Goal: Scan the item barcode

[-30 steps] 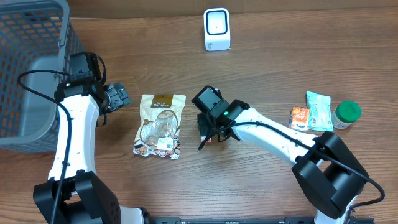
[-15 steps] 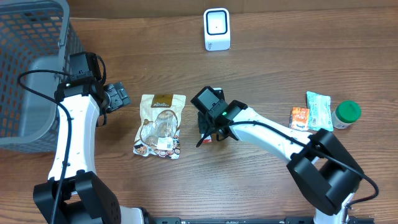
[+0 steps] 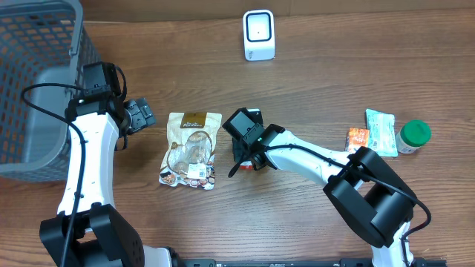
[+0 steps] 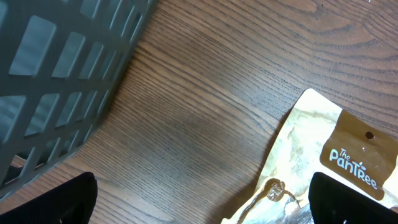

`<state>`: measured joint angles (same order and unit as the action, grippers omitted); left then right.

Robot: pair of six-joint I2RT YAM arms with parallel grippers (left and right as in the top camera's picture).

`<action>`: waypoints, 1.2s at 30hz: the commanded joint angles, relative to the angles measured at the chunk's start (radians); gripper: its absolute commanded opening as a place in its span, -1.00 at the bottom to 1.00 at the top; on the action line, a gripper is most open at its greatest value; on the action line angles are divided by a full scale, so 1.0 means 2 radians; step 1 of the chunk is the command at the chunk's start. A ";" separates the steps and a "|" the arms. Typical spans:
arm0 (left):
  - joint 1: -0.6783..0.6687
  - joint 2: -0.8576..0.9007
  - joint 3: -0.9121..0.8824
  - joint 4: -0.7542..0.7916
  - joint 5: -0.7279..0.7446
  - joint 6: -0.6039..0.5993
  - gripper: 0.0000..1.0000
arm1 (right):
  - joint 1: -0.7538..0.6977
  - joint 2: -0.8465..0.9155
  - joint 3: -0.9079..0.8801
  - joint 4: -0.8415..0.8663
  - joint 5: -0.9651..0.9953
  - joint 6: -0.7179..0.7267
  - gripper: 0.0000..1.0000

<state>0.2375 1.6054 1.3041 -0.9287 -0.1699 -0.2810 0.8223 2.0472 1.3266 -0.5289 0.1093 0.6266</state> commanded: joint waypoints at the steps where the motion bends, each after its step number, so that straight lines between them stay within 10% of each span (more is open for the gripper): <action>1: -0.001 -0.004 0.003 -0.001 -0.007 0.006 1.00 | -0.015 -0.004 0.005 -0.015 0.009 -0.003 -0.73; 12: -0.001 -0.004 0.003 -0.001 -0.007 0.006 1.00 | -0.063 -0.039 0.005 -0.042 -0.088 -0.094 -0.07; 36: -0.001 -0.004 0.003 -0.001 -0.007 0.006 1.00 | -0.066 -0.042 0.004 -0.105 -0.085 -0.095 -0.19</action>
<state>0.2375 1.6054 1.3041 -0.9287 -0.1699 -0.2810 0.6880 1.9831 1.3304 -0.7444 -0.0948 0.4427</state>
